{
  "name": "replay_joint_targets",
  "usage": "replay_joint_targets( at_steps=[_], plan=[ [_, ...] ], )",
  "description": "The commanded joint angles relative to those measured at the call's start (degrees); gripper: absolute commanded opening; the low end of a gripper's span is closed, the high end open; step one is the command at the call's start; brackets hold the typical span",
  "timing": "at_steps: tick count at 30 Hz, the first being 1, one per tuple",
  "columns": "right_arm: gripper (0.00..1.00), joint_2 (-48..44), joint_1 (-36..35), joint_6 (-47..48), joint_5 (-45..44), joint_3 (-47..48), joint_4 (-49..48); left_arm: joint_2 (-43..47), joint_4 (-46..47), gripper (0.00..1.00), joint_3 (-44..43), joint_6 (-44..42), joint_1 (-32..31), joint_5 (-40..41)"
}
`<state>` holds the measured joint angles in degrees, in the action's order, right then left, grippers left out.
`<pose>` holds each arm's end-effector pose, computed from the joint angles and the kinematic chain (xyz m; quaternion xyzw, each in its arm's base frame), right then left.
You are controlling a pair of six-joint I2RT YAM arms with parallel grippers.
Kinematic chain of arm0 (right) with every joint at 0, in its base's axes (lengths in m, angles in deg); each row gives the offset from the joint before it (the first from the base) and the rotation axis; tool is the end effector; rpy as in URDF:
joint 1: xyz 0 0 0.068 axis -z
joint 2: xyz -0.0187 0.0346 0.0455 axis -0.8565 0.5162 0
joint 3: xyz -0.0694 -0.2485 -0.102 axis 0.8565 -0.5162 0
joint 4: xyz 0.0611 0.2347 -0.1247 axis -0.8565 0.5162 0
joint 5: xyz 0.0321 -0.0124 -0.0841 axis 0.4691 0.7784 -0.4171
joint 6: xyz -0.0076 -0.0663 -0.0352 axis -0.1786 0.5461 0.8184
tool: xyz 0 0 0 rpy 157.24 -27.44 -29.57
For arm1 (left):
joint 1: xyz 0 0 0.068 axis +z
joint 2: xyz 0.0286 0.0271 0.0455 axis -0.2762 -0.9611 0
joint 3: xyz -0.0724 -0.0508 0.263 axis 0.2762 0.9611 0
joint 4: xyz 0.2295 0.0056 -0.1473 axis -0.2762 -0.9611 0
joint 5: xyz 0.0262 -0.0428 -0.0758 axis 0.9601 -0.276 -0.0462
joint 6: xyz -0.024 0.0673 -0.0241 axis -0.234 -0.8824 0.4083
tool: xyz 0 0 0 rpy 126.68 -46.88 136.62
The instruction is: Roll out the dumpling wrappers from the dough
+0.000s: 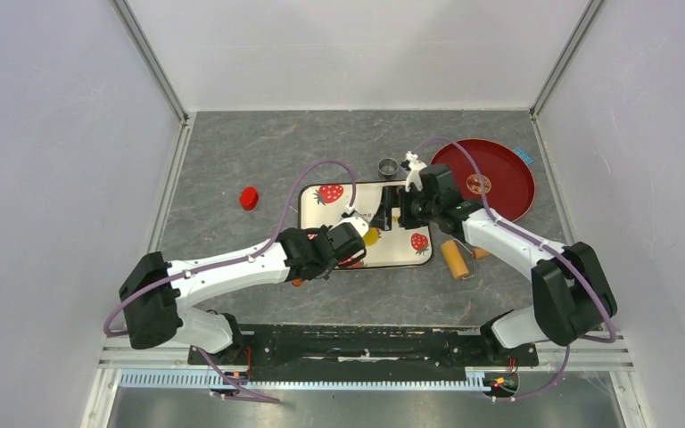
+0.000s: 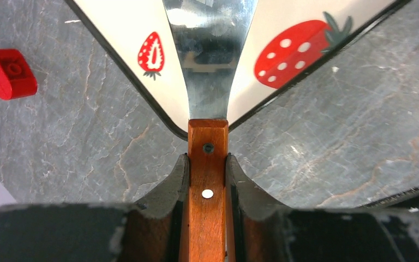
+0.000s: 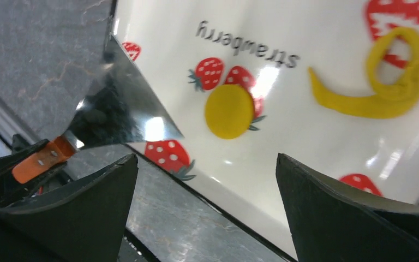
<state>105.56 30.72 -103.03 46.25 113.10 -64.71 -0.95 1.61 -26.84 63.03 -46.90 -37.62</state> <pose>0.2838 0.1774 0.1972 -0.1135 0.8961 0.3179 0.2882 0.1564 -0.2399 0.2225 0.3534 0.8802 0.0600 0.3111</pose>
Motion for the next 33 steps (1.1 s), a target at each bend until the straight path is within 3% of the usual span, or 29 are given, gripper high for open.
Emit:
replay_joint_targets(
  at_steps=[1,5,8,20,28,33],
  plan=[
    [0.98,-3.4,4.5,2.1,-3.9,-2.5,1.1,-0.2,3.7,0.02,0.8,0.3,2.4,5.3],
    [0.98,-2.9,8.0,5.5,-5.6,-1.4,4.7,1.5,7.1,0.02,3.3,-2.4,6.4,4.3],
    [0.98,-0.8,9.3,8.4,-7.9,1.7,8.0,3.1,9.5,0.02,5.2,-6.4,10.9,-1.6],
    [0.98,19.3,15.8,16.5,-13.3,25.5,20.7,6.2,13.9,0.02,9.2,-22.4,22.6,-15.7],
    [0.98,30.9,17.3,19.0,-9.4,35.1,25.3,3.5,14.7,0.02,9.0,-25.5,23.6,-14.9],
    [0.98,33.5,17.3,20.2,-4.2,34.6,25.7,2.7,15.0,0.02,8.9,-26.2,23.6,-15.6]
  ],
)
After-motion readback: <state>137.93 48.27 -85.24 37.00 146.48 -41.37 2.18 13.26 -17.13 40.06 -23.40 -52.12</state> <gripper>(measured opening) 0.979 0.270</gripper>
